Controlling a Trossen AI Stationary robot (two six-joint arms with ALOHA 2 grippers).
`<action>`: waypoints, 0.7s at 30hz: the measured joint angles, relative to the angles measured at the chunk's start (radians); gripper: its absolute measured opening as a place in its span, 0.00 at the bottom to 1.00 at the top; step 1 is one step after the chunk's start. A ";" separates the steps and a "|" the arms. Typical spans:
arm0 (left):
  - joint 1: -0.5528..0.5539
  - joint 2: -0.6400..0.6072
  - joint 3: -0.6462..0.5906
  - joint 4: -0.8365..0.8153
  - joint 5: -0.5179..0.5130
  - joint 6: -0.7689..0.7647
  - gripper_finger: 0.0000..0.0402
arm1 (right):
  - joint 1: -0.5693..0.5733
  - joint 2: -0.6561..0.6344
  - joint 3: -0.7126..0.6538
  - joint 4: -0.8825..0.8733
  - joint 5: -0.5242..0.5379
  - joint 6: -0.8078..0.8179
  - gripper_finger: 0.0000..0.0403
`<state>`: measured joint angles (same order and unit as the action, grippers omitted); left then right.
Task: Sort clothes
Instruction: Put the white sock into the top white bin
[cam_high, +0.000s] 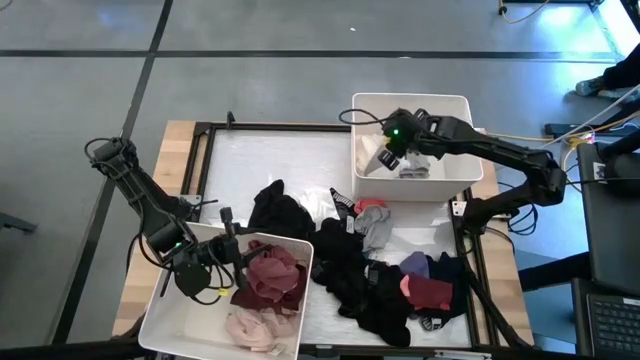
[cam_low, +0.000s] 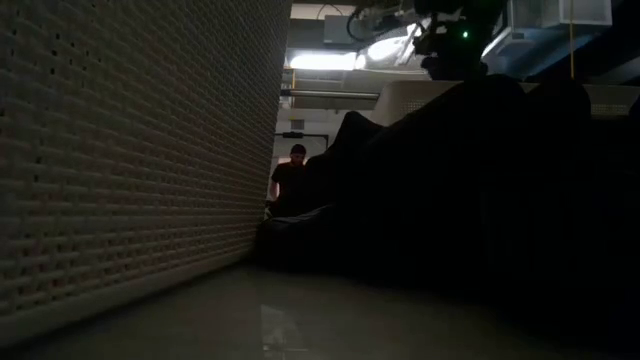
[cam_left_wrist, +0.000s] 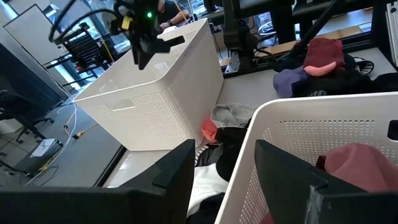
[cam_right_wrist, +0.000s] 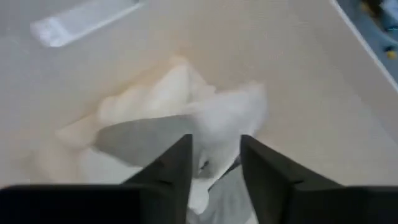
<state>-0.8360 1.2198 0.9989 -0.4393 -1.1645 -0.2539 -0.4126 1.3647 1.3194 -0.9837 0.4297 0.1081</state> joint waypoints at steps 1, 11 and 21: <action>0.000 0.000 0.000 0.000 0.000 0.000 0.39 | 0.000 0.001 0.020 -0.018 -0.018 0.000 0.39; 0.000 0.001 -0.010 0.005 0.000 0.000 0.39 | 0.161 -0.004 0.243 -0.066 -0.034 0.045 0.61; 0.001 0.001 -0.010 0.006 0.000 0.000 0.39 | 0.542 0.034 0.084 0.265 -0.039 -0.034 0.62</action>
<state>-0.8352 1.2209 0.9890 -0.4335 -1.1648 -0.2543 0.1295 1.3983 1.4033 -0.7186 0.3912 0.0742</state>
